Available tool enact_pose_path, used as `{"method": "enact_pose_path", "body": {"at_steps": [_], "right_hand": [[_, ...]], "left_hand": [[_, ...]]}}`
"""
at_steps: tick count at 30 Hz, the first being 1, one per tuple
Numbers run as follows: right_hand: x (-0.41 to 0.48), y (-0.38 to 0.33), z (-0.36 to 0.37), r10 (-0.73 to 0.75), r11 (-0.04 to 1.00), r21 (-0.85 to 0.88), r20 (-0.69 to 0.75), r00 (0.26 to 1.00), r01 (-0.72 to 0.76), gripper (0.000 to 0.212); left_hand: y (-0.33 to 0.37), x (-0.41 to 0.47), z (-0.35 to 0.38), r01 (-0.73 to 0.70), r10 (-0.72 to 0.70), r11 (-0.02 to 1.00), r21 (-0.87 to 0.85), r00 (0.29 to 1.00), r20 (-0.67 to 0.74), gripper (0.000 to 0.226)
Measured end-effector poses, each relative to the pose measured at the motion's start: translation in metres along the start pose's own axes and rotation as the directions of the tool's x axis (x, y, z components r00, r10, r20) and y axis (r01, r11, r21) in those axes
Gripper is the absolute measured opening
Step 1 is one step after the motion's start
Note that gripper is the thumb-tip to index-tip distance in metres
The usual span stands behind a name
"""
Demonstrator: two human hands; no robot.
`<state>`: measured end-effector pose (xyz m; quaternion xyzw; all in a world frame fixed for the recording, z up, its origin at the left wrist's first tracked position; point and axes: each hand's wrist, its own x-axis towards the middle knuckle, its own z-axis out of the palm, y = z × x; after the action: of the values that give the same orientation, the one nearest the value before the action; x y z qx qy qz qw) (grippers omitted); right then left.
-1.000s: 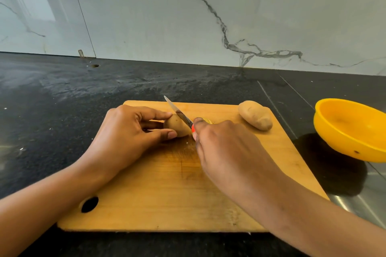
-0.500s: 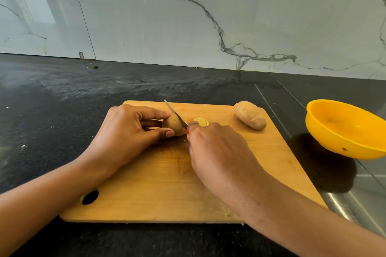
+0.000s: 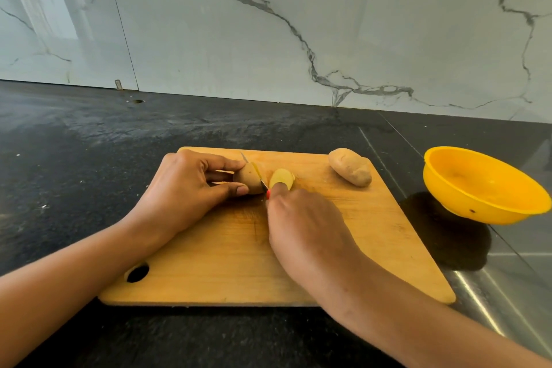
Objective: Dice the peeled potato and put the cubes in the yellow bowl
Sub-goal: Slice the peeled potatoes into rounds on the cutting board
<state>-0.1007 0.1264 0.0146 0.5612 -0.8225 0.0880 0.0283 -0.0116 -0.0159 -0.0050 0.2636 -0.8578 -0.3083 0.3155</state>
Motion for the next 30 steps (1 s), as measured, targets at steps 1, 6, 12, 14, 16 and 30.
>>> {"method": "enact_pose_path", "body": {"at_steps": [1, 6, 12, 14, 16, 30], "right_hand": [[-0.002, 0.000, 0.001, 0.004, 1.000, -0.010, 0.000, 1.000, -0.004, 0.022], [0.005, 0.001, -0.010, 0.077, 0.997, -0.021, 0.141, 0.987, -0.075, 0.023], [0.019, -0.005, -0.008, 0.073, 0.993, -0.112, 0.252, 0.965, -0.045, 0.020], [0.009, -0.002, -0.008, 0.050, 0.991, -0.135, 0.237, 0.970, -0.018, 0.018], [-0.004, 0.003, -0.009, 0.031, 0.992, -0.128, 0.240, 0.970, 0.000, 0.020], [-0.022, 0.036, -0.013, 0.111, 0.989, 0.085, 0.118, 0.987, -0.122, 0.029]], "left_hand": [[-0.001, 0.000, 0.000, 0.001, -0.001, 1.000, 0.002, 1.000, 0.002, 0.036], [-0.002, 0.002, 0.000, 0.001, -0.001, 1.000, -0.004, 1.000, 0.005, 0.035], [-0.003, 0.002, 0.001, -0.008, 0.008, 1.000, 0.026, 1.000, -0.008, 0.035], [-0.002, 0.002, 0.000, -0.001, 0.002, 1.000, 0.020, 1.000, -0.009, 0.034], [-0.002, 0.002, -0.001, 0.014, -0.014, 1.000, 0.010, 1.000, -0.003, 0.032], [0.002, 0.003, -0.005, 0.080, -0.075, 0.993, -0.081, 0.995, 0.066, 0.035]]}}
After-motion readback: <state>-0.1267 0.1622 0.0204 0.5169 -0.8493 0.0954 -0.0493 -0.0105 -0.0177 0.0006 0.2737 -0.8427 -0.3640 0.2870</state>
